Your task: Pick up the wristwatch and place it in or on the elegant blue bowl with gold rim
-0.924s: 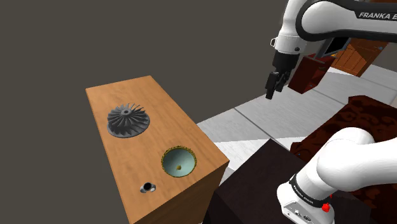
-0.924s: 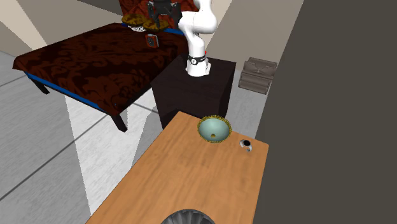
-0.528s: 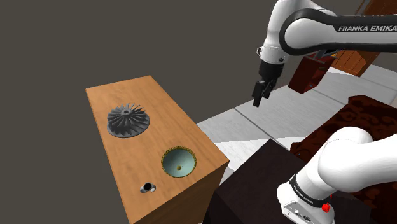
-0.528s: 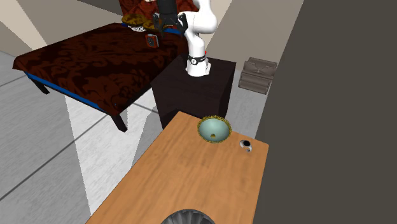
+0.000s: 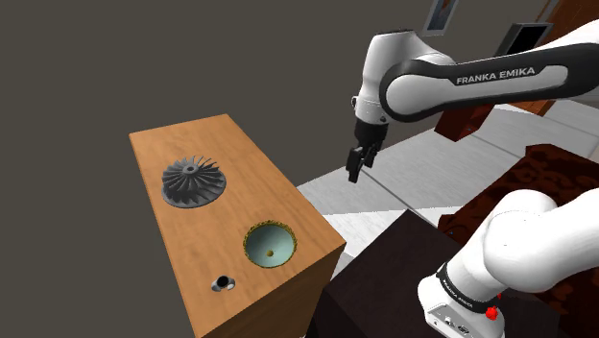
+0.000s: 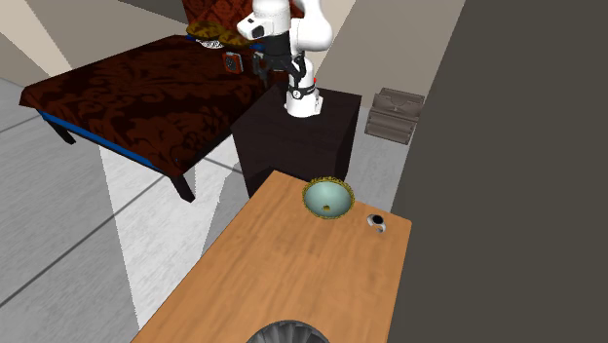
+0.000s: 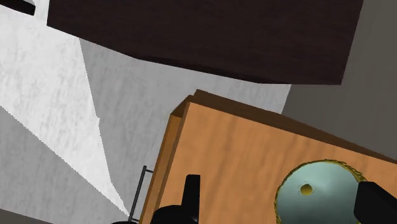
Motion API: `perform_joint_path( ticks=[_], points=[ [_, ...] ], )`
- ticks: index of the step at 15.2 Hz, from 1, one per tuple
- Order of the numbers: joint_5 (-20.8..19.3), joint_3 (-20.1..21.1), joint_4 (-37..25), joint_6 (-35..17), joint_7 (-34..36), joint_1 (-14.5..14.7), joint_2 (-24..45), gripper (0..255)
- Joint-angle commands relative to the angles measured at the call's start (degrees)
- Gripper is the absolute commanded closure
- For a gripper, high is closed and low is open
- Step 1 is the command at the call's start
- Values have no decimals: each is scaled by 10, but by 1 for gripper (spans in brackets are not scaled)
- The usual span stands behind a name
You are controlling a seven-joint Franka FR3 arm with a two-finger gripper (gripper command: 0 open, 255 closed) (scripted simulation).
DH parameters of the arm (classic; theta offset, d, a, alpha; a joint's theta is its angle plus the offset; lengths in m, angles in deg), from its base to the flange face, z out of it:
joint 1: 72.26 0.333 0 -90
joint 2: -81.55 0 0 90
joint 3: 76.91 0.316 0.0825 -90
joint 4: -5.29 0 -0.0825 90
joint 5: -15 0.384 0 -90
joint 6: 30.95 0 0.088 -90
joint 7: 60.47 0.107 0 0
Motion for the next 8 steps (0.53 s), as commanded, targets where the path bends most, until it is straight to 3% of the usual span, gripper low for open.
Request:
perform_joint_path(
  ticks=[1,8],
  points=[
    [10,19,4,-39,13,13,31,0],
    [18,72,-16,-156,48,44,155,0]
  ],
)
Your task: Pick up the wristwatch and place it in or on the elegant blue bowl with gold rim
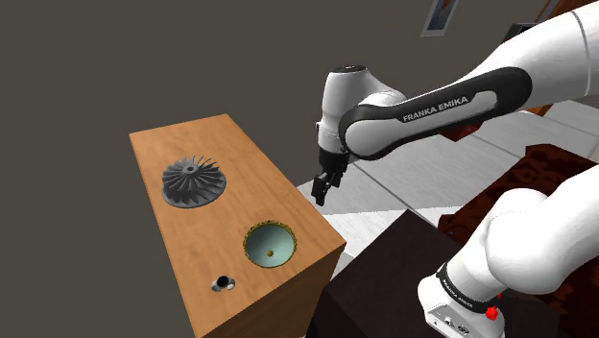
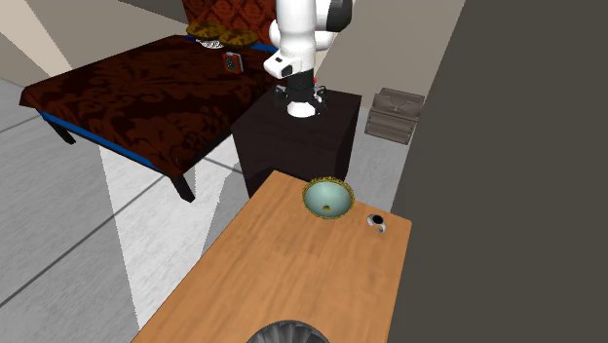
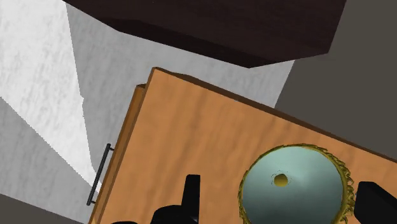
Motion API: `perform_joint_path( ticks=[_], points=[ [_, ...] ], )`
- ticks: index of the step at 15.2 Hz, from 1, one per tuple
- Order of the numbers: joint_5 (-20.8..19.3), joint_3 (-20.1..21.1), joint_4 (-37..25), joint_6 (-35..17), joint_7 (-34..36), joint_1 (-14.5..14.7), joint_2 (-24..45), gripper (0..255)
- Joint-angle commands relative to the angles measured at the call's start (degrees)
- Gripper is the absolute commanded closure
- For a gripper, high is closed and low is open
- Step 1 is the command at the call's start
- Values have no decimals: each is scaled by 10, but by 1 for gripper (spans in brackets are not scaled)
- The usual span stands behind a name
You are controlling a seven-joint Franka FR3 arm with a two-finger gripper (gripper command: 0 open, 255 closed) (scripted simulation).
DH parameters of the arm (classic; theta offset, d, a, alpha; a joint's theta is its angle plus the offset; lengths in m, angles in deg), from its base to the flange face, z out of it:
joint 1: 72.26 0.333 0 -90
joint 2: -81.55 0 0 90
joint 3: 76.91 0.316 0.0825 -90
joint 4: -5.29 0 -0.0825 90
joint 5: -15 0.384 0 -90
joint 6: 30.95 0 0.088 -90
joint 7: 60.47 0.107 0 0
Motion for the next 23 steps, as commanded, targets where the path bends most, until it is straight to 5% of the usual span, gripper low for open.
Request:
perform_joint_path(
  ticks=[1,12,23],
  points=[
    [-1,16,-8,-32,13,9,36,0],
    [-85,70,-115,-162,111,53,265,0],
    [-198,48,-298,-206,202,154,491,0]
  ],
)
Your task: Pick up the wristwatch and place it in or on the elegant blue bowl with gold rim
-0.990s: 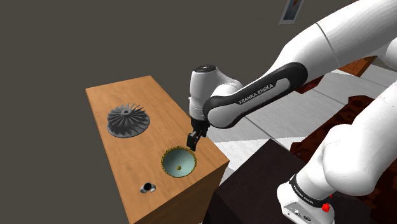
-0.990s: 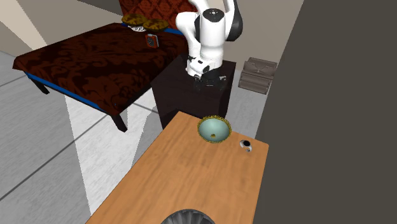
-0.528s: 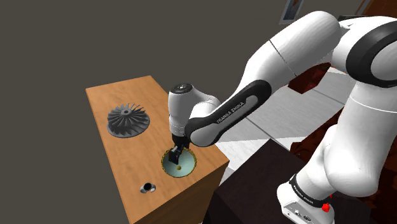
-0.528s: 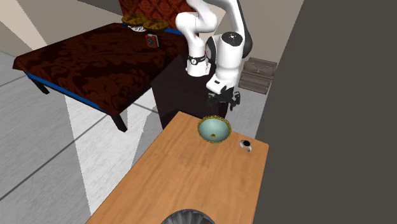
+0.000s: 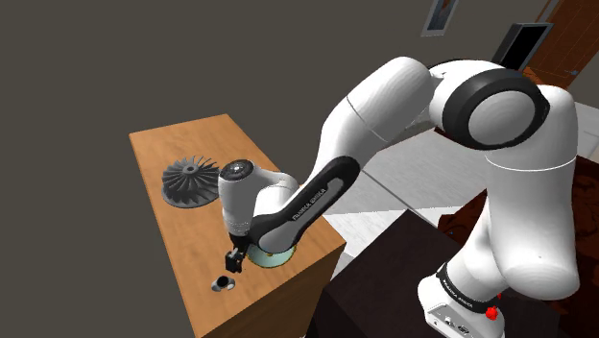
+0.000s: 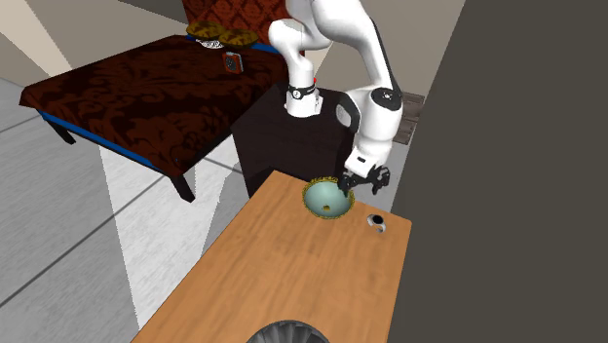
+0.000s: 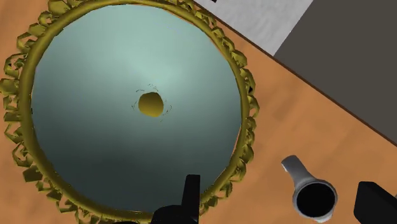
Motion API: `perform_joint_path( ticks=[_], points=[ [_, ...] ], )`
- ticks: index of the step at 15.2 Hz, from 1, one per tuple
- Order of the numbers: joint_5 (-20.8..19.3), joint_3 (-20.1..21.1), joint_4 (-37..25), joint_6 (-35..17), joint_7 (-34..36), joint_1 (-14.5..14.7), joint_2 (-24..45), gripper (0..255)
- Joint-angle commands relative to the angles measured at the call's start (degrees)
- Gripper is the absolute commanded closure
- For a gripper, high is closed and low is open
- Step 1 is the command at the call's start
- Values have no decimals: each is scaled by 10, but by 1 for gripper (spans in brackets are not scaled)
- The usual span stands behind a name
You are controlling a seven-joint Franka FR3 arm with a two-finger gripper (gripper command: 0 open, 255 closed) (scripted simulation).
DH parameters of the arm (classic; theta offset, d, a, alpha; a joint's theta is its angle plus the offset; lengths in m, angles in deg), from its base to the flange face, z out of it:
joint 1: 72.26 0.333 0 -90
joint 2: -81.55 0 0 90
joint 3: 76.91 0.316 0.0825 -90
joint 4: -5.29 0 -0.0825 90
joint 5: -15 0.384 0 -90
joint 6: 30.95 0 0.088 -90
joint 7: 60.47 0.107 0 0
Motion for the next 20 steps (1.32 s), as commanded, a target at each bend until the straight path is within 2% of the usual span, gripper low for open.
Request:
perform_joint_path(
  ticks=[1,7,14,20],
  points=[
    [-14,-5,-39,1,11,21,37,0],
    [-41,-20,-159,10,26,74,145,0],
    [-52,-33,-180,-19,32,83,195,0],
    [-52,-33,-180,-19,32,83,195,0]
  ],
)
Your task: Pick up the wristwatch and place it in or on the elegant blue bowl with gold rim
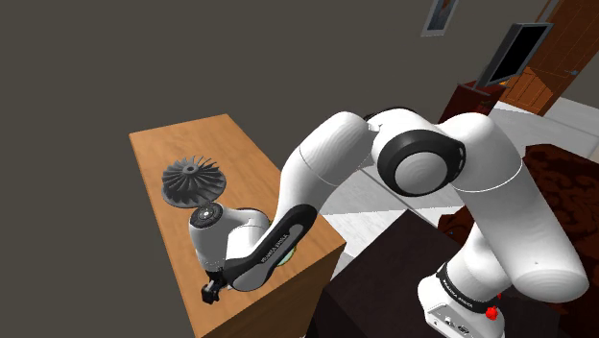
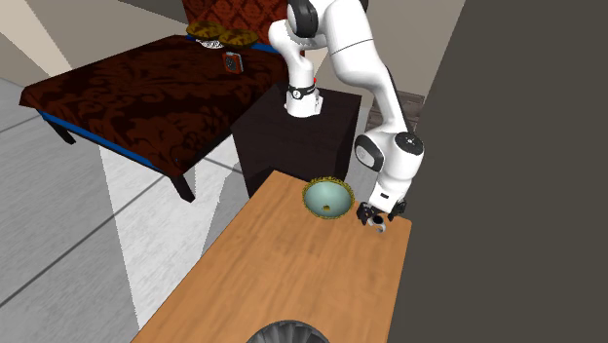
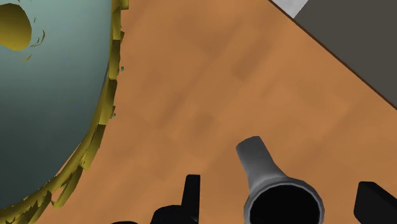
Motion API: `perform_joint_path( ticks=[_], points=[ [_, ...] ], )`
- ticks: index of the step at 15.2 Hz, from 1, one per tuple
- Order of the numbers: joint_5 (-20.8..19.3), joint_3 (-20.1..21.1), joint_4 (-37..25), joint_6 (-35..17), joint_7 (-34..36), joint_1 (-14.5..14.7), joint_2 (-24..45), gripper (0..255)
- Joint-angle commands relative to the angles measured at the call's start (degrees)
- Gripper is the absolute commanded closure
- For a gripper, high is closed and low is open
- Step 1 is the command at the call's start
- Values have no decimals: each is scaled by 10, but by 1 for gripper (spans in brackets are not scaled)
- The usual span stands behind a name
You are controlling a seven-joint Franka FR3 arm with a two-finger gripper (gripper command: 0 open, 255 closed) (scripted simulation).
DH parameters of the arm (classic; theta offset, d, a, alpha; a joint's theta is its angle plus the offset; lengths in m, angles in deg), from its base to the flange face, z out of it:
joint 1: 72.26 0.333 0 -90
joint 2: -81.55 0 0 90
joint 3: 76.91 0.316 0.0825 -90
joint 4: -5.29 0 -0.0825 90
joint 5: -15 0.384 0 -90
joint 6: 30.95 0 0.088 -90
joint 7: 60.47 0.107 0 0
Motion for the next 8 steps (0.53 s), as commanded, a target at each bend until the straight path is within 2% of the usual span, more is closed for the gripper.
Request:
perform_joint_path(
  ticks=[1,2,3,8],
  points=[
    [0,0,0,0,0,0,0,0],
    [0,0,0,0,0,0,0,0],
    [0,0,0,0,0,0,0,255],
    [0,0,0,0,0,0,0,255]
  ],
)
